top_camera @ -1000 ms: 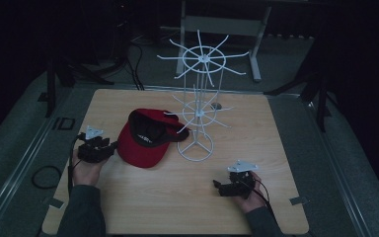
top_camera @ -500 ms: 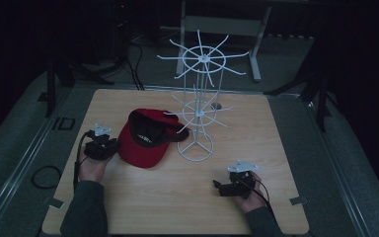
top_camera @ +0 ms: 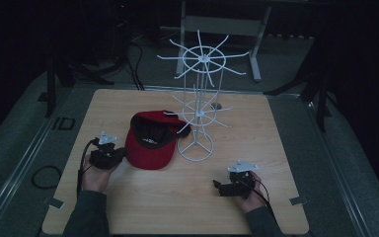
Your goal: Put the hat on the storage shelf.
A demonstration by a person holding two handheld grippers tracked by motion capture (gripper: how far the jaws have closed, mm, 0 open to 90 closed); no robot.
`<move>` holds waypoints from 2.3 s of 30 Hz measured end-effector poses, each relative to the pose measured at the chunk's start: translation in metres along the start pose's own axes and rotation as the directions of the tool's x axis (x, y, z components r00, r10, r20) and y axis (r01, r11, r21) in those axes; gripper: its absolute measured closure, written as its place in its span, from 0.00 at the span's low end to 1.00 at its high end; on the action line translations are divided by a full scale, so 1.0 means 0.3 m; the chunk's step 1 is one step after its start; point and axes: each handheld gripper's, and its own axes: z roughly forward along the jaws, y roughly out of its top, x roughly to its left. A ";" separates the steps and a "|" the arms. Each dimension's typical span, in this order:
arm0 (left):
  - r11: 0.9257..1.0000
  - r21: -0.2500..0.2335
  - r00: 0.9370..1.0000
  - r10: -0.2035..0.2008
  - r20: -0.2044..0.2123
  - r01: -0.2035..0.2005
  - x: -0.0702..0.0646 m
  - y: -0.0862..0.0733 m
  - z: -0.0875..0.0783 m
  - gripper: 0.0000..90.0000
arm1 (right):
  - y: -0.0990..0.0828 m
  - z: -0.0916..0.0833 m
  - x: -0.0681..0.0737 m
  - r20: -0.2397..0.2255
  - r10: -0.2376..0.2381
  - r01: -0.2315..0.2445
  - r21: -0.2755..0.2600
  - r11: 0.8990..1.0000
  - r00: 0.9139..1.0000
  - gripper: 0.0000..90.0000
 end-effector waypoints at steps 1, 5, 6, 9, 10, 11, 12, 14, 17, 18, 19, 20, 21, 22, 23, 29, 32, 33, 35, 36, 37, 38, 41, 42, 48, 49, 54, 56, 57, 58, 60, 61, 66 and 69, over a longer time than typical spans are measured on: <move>1.000 0.008 1.000 0.004 0.011 -0.004 -0.008 -0.004 0.003 0.91 | 0.000 0.000 0.000 0.000 0.000 0.000 0.000 1.000 1.000 0.14; 1.000 0.016 0.999 0.002 0.040 -0.003 -0.027 -0.010 0.013 0.91 | 0.000 0.000 0.000 0.000 0.000 0.000 0.000 1.000 1.000 0.14; 0.999 0.033 0.997 0.022 0.070 -0.024 -0.056 -0.011 0.033 0.91 | 0.000 0.000 0.000 0.000 0.000 0.000 0.000 1.000 1.000 0.14; 0.998 0.040 0.994 0.041 0.102 -0.045 -0.088 -0.004 0.049 0.91 | 0.000 0.000 0.000 0.000 0.001 -0.001 0.000 1.000 1.000 0.14; 0.998 0.042 0.992 0.050 0.112 -0.055 -0.097 0.000 0.052 0.90 | 0.000 0.000 0.000 0.000 0.000 0.000 0.000 1.000 1.000 0.14; 0.998 0.042 0.992 0.050 0.112 -0.055 -0.097 0.000 0.052 0.90 | 0.000 0.000 0.000 0.000 0.000 0.000 0.000 1.000 1.000 0.14; 0.997 0.044 0.990 0.056 0.127 -0.062 -0.104 0.003 0.056 0.90 | 0.000 0.000 0.000 0.000 0.001 -0.001 0.000 1.000 1.000 0.14; 0.996 0.047 0.987 0.066 0.149 -0.074 -0.114 0.010 0.062 0.88 | 0.000 0.000 0.000 0.000 0.000 0.000 0.000 1.000 1.000 0.14; 0.997 0.051 0.986 0.050 0.159 -0.059 -0.111 0.014 0.067 0.81 | 0.000 0.000 0.000 0.000 0.000 0.000 0.000 1.000 1.000 0.14; 0.998 0.050 0.987 0.040 0.158 -0.048 -0.103 0.013 0.067 0.76 | 0.000 0.000 0.000 0.000 0.000 0.000 0.000 1.000 1.000 0.14; 0.998 0.050 0.987 0.040 0.158 -0.048 -0.103 0.013 0.067 0.72 | 0.000 0.000 0.000 0.000 0.000 0.000 0.000 1.000 1.000 0.14; 0.998 0.056 0.989 0.029 0.148 -0.037 -0.096 0.011 0.069 0.69 | 0.000 0.000 0.000 0.000 0.000 0.000 0.000 1.000 1.000 0.14; 0.998 0.058 0.988 0.021 0.151 -0.030 -0.091 0.011 0.071 0.67 | 0.000 0.000 0.000 0.000 0.000 0.000 0.000 1.000 1.000 0.14; 0.998 0.059 0.988 0.018 0.154 -0.027 -0.086 0.010 0.073 0.65 | 0.000 0.000 0.000 0.000 0.000 0.000 0.000 1.000 1.000 0.14; 0.998 0.059 0.988 0.018 0.154 -0.027 -0.086 0.010 0.073 0.63 | 0.000 0.000 0.000 0.000 0.000 0.000 0.000 1.000 1.000 0.14; 0.999 0.048 0.982 -0.023 0.187 0.014 -0.070 0.017 0.087 0.57 | 0.000 0.000 0.000 0.000 0.000 0.000 0.000 1.000 1.000 0.14; 0.999 0.044 0.978 -0.036 0.204 0.027 -0.071 0.027 0.095 0.57 | 0.000 0.000 0.000 0.000 0.000 0.000 0.000 1.000 1.000 0.14; 0.999 0.044 0.978 -0.036 0.204 0.027 -0.071 0.027 0.095 0.57 | 0.000 0.000 0.000 0.000 0.000 0.000 0.000 1.000 1.000 0.14; 0.999 0.044 0.975 -0.041 0.220 0.032 -0.072 0.033 0.101 0.57 | 0.000 0.000 0.000 0.000 0.000 0.000 0.000 1.000 1.000 0.14; 0.998 0.047 0.973 -0.041 0.227 0.031 -0.077 0.040 0.109 0.56 | 0.000 0.000 0.000 0.000 0.000 0.000 0.000 1.000 1.000 0.14; 0.998 0.049 0.972 -0.040 0.230 0.030 -0.079 0.044 0.113 0.56 | 0.000 0.000 0.000 0.000 0.001 -0.001 0.000 1.000 1.000 0.14; 0.998 0.049 0.972 -0.040 0.230 0.030 -0.079 0.044 0.113 0.56 | 0.000 0.000 0.000 0.000 0.000 0.000 0.000 1.000 1.000 0.14; 0.998 0.058 0.972 -0.036 0.234 0.023 -0.087 0.055 0.126 0.56 | 0.000 0.000 0.000 0.000 0.000 0.000 0.000 1.000 1.000 0.14; 0.998 0.061 0.971 -0.037 0.235 0.023 -0.090 0.059 0.131 0.56 | 0.000 0.000 0.000 0.000 0.000 0.000 0.000 1.000 1.000 0.14; 0.997 0.082 0.969 -0.027 0.244 0.007 -0.109 0.077 0.164 0.56 | 0.000 0.000 0.000 0.000 0.001 -0.001 0.001 1.000 1.000 0.14; 0.997 0.082 0.969 -0.027 0.244 0.007 -0.109 0.077 0.164 0.57 | 0.000 0.000 0.000 0.000 0.001 -0.001 0.001 1.000 1.000 0.14; 0.995 0.097 0.965 -0.034 0.260 0.008 -0.116 0.084 0.190 0.57 | 0.000 0.000 0.000 0.000 0.002 -0.002 0.001 1.000 1.000 0.14; 0.994 0.107 0.962 -0.032 0.269 0.003 -0.118 0.086 0.201 0.58 | 0.000 0.000 0.001 0.000 0.003 -0.003 0.001 1.000 1.000 0.14; 0.994 0.111 0.962 -0.034 0.272 0.004 -0.121 0.087 0.207 0.58 | 0.000 0.000 0.000 0.000 0.002 -0.002 0.001 1.000 1.000 0.14; 0.993 0.118 0.960 -0.035 0.278 0.002 -0.126 0.087 0.219 0.58 | 0.000 0.000 0.000 0.000 0.002 -0.002 0.001 1.000 1.000 0.14; 0.992 0.122 0.959 -0.038 0.281 0.003 -0.128 0.087 0.224 0.58 | 0.000 0.000 0.001 0.000 0.002 -0.002 0.001 1.000 1.000 0.14; 0.992 0.128 0.958 -0.040 0.285 0.004 -0.128 0.088 0.228 0.58 | 0.000 0.000 0.001 0.000 0.003 -0.003 0.001 1.000 1.000 0.14; 0.989 0.146 0.951 -0.065 0.302 0.021 -0.130 0.091 0.253 0.59 | 0.000 0.000 0.001 0.000 0.003 -0.003 0.001 1.000 1.000 0.14; 0.988 0.154 0.952 -0.065 0.301 0.019 -0.129 0.089 0.265 0.60 | 0.000 0.000 0.001 0.000 0.003 -0.003 0.001 1.000 1.000 0.14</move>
